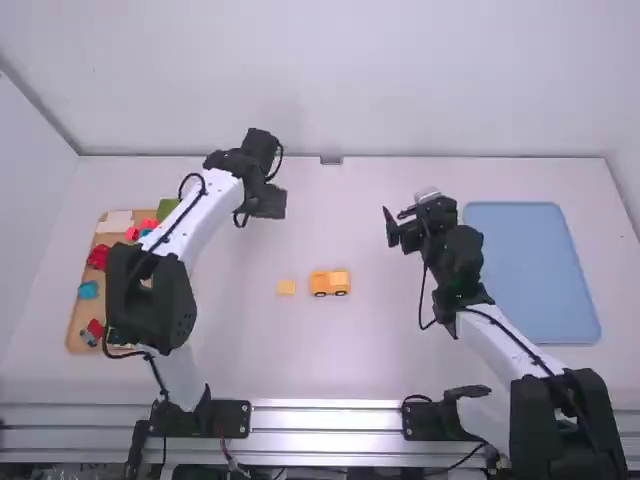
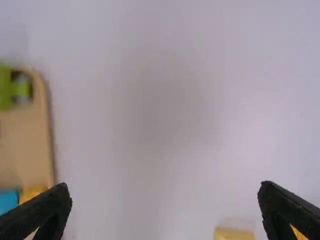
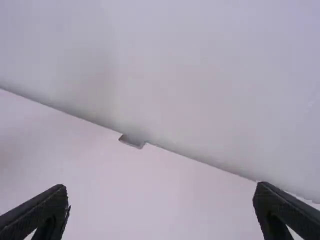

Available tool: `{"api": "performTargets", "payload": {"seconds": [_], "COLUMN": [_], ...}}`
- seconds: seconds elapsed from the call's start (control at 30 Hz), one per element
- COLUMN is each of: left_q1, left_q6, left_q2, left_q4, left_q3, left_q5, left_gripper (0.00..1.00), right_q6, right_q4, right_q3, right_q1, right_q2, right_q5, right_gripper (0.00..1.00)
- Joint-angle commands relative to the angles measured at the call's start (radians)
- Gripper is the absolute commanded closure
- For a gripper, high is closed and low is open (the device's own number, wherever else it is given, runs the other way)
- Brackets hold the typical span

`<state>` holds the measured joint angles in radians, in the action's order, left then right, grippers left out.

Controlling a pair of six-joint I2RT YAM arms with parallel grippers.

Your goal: Assemble lego blocks to make yellow taxi

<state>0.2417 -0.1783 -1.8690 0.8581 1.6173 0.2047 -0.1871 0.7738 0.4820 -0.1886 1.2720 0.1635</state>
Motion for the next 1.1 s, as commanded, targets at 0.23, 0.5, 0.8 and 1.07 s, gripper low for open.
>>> {"api": "performTargets", "payload": {"seconds": [0.23, 0.5, 0.8, 1.07], "left_q1": [-0.048, -0.089, -0.119, -0.305], "left_q6": [0.795, 1.014, 1.282, 1.400], "left_q2": [0.181, 0.192, 0.192, 0.151], "left_q4": [-0.078, -0.269, -0.449, -0.570], "left_q3": [-0.188, -0.442, -0.616, -0.722], "left_q5": [-0.535, -0.558, -0.774, -1.145], "left_gripper": [0.01, 0.01, 0.01, 0.01], "right_q6": [0.004, 0.004, 0.004, 0.005], "right_q4": [0.005, 0.011, 0.032, 0.033], "right_q3": [-0.007, -0.007, -0.006, -0.006], "right_q1": [-0.002, -0.003, 0.000, -0.001], "right_q2": [-0.017, -0.017, -0.017, -0.017], "right_q5": [0.001, 0.000, 0.001, 0.001], "right_gripper": [0.02, 0.02, 0.02, 0.02]}}
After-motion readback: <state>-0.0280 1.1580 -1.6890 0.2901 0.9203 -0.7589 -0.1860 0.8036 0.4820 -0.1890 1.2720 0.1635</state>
